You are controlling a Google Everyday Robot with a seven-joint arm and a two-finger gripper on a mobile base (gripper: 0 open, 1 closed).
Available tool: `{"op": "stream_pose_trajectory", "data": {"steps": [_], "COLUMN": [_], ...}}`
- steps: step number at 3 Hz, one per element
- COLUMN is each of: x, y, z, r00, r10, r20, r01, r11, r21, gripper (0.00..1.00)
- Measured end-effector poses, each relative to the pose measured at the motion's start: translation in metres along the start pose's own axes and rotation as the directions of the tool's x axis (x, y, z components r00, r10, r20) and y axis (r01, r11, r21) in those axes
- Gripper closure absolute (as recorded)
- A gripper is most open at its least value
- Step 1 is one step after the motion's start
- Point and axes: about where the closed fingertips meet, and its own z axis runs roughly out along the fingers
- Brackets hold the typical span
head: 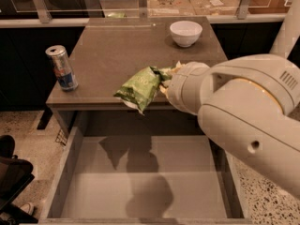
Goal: Place green jalapeno chip bag into top drawer
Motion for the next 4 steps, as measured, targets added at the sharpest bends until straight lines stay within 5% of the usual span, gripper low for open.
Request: {"op": "stream_pose_trajectory", "data": {"steps": [2, 3, 4], "x": [0.067, 0.099, 0.121], "y": [0.043, 0.064, 0.074], "z": [-0.010, -0.010, -0.016], "r00": [0.996, 0.988, 0.962], "r10": [0.087, 0.157, 0.264], "r20": [-0.013, 0.001, 0.070], "r01": [-0.087, -0.156, -0.258], "r11": [0.9944, 0.9841, 0.9627], "r21": [-0.059, -0.085, -0.082], "gripper": [1.00, 1.00, 1.00]}}
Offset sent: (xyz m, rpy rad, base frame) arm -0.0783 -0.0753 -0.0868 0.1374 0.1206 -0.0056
